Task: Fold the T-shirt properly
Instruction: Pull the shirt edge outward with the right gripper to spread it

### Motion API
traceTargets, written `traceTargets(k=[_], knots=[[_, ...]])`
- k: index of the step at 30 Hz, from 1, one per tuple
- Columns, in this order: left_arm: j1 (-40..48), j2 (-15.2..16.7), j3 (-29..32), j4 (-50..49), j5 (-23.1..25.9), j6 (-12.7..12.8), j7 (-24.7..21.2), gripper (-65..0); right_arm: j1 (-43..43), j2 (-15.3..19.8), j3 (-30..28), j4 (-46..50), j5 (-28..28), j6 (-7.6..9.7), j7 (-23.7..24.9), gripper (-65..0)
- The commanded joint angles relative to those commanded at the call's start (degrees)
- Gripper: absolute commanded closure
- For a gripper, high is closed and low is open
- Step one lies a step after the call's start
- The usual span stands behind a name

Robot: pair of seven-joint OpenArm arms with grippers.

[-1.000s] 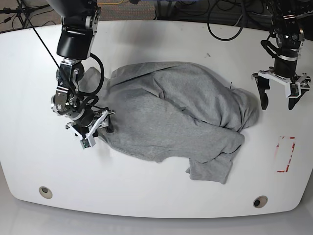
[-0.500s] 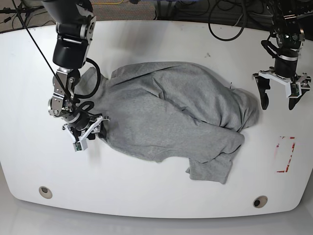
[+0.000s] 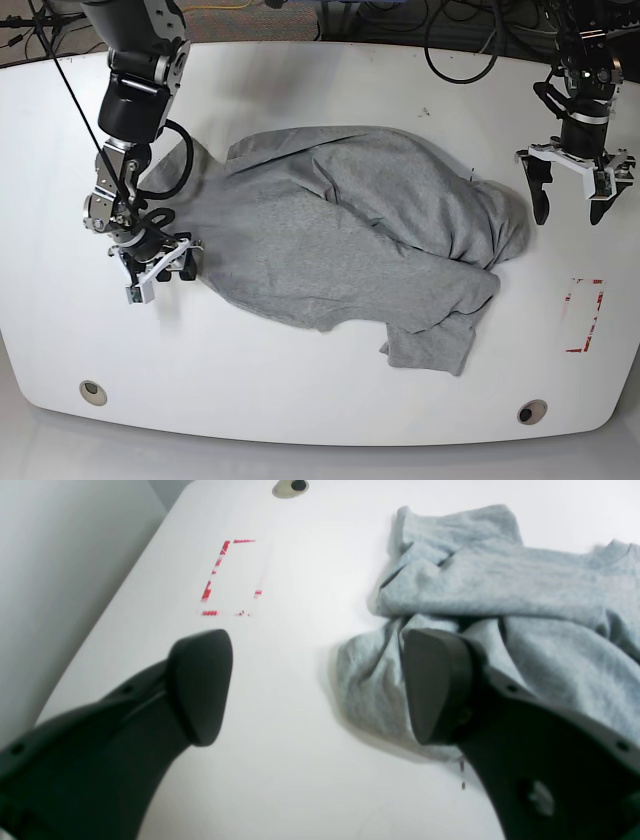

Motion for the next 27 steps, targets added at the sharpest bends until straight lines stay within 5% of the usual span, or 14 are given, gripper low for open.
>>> traceTargets(k=[9,17,23,27], knots=[[0.02,-0.08,0.19,0.12,-0.14,0.03,-0.15,-50.4,0.37,1.53,-0.97,-0.23,-0.04,0.1,-0.55,-41.8],[0.08,-0.04,-0.07,0.18,-0.1,0.14,-0.58,-50.4,-0.33,0.96,-5.18,0.98,0.08,0.03,-1.21,-42.0],[-0.16,-0.06,0.07,0.14,0.0,0.12,-0.75,-50.4,-0.17,0.19,-5.88,0.4,-0.07,0.94,-1.45,-36.7],[-0.52,-0.12,0.2,0.13,-0.19,0.1,-0.8,-50.8,0.31,-0.4,-5.75,-0.62,-0.04,2.3,-1.29,-24.2]])
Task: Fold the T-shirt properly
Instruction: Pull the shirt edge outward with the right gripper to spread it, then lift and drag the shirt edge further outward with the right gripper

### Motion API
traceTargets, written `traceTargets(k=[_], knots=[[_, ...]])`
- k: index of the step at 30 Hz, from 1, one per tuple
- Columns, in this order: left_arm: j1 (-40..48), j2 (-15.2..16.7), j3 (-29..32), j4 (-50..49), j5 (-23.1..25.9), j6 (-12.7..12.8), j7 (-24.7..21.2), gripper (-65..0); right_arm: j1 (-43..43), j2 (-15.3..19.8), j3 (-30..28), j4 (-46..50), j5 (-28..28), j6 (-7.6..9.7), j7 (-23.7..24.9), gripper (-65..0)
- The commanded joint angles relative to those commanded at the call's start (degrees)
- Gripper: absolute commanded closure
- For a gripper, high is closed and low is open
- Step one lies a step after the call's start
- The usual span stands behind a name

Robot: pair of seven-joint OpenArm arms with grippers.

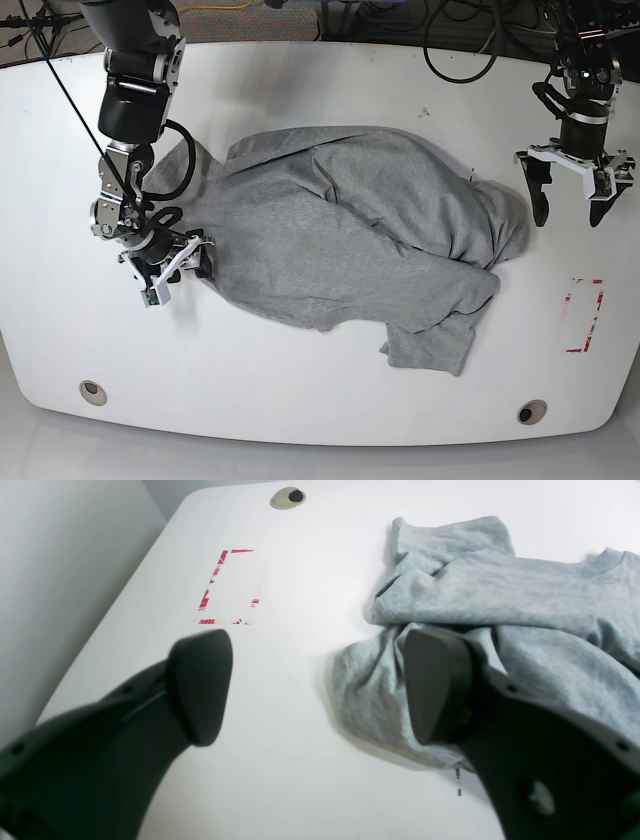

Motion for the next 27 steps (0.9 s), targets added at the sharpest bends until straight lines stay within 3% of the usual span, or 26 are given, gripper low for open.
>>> traceTargets(k=[2,4,8,12,14,26,27], knots=[[0.25,-0.08,0.02,-0.01,-0.03,-0.08,-0.34,-50.1,-0.23,0.23,-0.36,0.48,0.09,0.03,0.38,-8.3],[0.18,-0.09,-0.02,0.01,-0.08,0.04,-0.28,-49.9,-0.53,0.23,-0.25,0.44,0.12,0.1,0.34,-4.4],[0.26,-0.05,-0.09,0.02,-0.1,0.15,-0.28,-50.2,-2.11,0.15,-0.03,1.2,0.17,-0.08,0.01,-4.6],[0.63,-0.05,-0.26,-0.12,0.11,-0.04,-0.53,-50.3,-4.76,0.18,0.17,2.44,0.23,-0.24,-0.61,-13.9],[0.77,0.05,-0.2,-0.29,0.13,-0.06,-0.95,-50.7,-6.86,-0.07,0.43,3.44,0.12,-0.57,-0.81,-25.8],[1.03,-0.06,-0.02,-0.19,0.23,-0.01,-0.81,-50.6,-7.25,-0.75,-0.64,4.64,0.64,-0.83,0.66,-51.7],[1.0,-0.03,-0.09,-0.16,0.21,0.04,-0.84,-50.6,-7.15,-0.77,-0.7,4.46,0.59,-0.76,0.68,-51.1]])
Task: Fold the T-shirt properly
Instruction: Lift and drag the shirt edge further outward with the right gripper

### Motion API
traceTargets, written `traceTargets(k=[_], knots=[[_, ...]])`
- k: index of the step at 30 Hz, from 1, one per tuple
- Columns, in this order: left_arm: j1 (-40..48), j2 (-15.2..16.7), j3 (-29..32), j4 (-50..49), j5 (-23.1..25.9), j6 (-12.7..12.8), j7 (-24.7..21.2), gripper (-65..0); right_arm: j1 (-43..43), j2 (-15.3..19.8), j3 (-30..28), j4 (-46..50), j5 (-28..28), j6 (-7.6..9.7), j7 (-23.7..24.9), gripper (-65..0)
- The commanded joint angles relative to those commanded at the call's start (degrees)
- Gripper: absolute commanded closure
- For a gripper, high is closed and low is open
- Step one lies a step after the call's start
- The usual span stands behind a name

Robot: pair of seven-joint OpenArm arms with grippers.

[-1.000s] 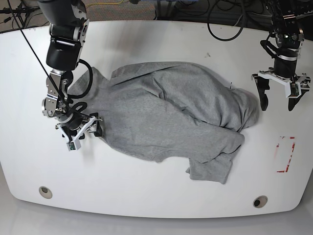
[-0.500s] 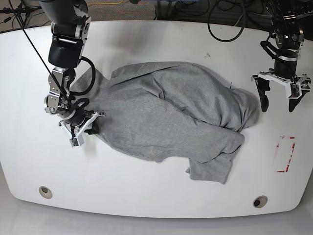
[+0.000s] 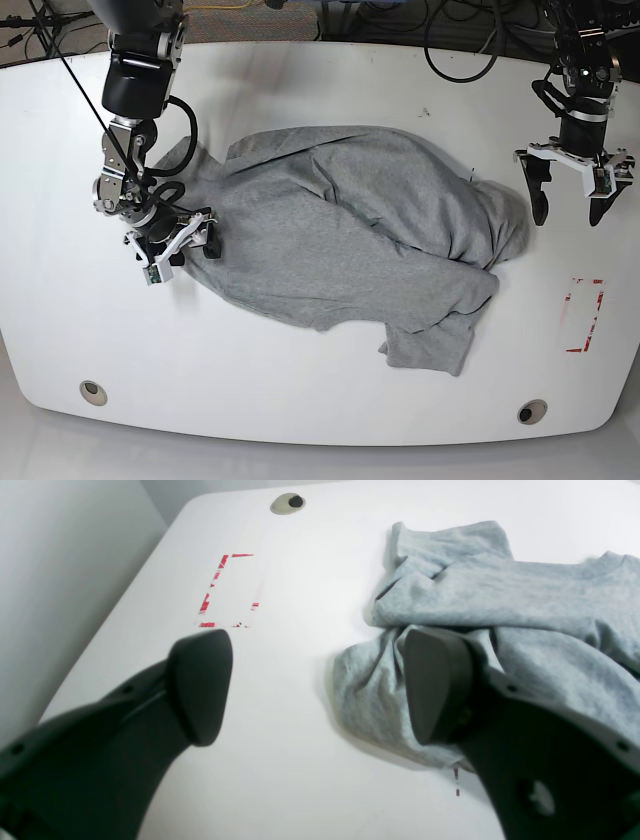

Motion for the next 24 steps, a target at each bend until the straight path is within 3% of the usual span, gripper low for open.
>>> traceTargets(k=[7,9,11,13,15,24], knots=[[-0.64,0.06,0.14,-0.15,0.19,0.18,-0.43,-51.0,0.83,0.16,-0.5,-1.11,-0.02,0.21,-0.06,-40.5],[-0.84,0.05,0.24,-0.31,0.1,0.27,-0.59,-51.2,1.28,0.33,-0.45,-1.47,-0.04,0.3,-0.13,-33.5],[-1.03,0.0,0.48,-0.87,-0.16,0.06,-0.45,-51.2,1.06,0.42,0.13,-2.41,0.21,0.91,0.06,-19.9],[-1.09,0.0,0.62,-0.89,-0.21,0.06,-0.35,-51.0,0.91,0.4,0.2,-2.85,0.13,1.03,0.04,-10.9],[-1.15,0.01,0.6,-1.04,-0.1,0.08,-0.25,-51.0,0.89,0.44,0.26,-3.19,0.19,1.23,0.08,-6.9],[-0.86,0.13,0.35,-0.79,-0.08,0.16,-0.58,-51.0,0.5,1.57,0.14,-2.92,0.64,1.31,0.43,-10.2]])
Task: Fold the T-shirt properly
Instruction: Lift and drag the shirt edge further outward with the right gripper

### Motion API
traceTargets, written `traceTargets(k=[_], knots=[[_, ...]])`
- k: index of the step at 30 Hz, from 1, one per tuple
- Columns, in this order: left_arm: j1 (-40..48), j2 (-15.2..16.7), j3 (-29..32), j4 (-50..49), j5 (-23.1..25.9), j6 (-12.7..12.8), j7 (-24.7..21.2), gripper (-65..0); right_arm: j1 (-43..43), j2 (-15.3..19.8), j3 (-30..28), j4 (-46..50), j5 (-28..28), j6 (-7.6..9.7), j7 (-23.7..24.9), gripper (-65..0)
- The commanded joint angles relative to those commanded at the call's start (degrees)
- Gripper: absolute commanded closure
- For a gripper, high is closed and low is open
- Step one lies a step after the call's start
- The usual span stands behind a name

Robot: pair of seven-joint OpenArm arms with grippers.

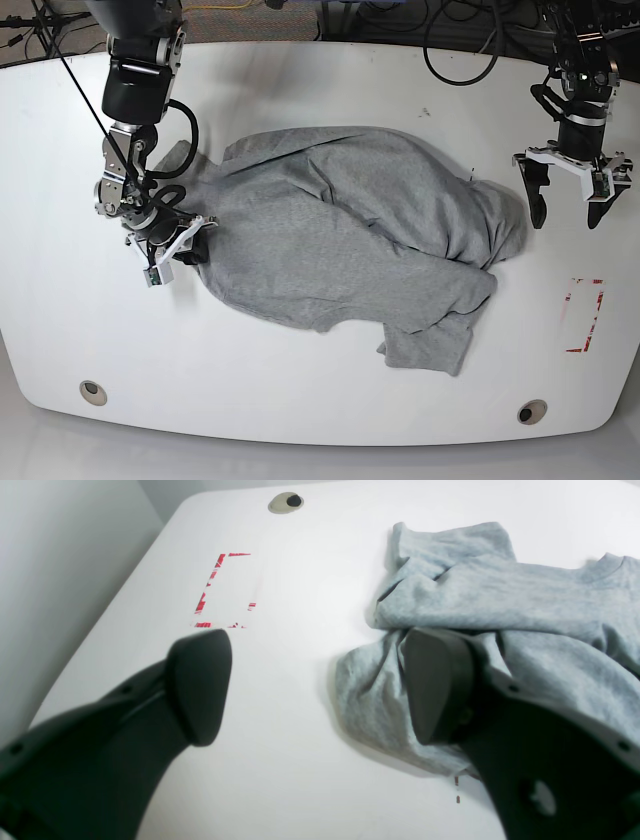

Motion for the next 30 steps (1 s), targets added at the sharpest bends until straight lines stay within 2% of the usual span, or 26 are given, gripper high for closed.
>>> traceTargets(k=[9,11,21,23,30], knots=[[-0.06,-0.04,-0.03,0.18,-0.18,-0.04,0.0,-50.9,-1.7,-0.1,0.16,5.71,0.18,-0.24,-0.67,-6.4],[0.16,-0.02,0.03,0.11,-0.12,0.13,-0.17,-51.0,-3.87,-0.39,0.22,12.49,1.11,-0.61,-1.89,-3.3],[-0.08,0.11,0.1,0.25,-0.11,0.09,-0.05,-51.2,-7.79,-0.35,0.29,21.72,1.71,-0.73,-4.37,-2.5],[-0.23,0.16,0.23,0.07,-0.28,0.0,0.0,-51.4,-12.15,-0.99,-0.15,29.09,1.46,-1.17,-5.94,-2.4],[-0.62,0.38,0.26,-0.21,-0.84,0.01,0.79,-52.2,-17.24,-1.78,-0.1,36.41,1.56,-1.32,-6.71,-2.4]])
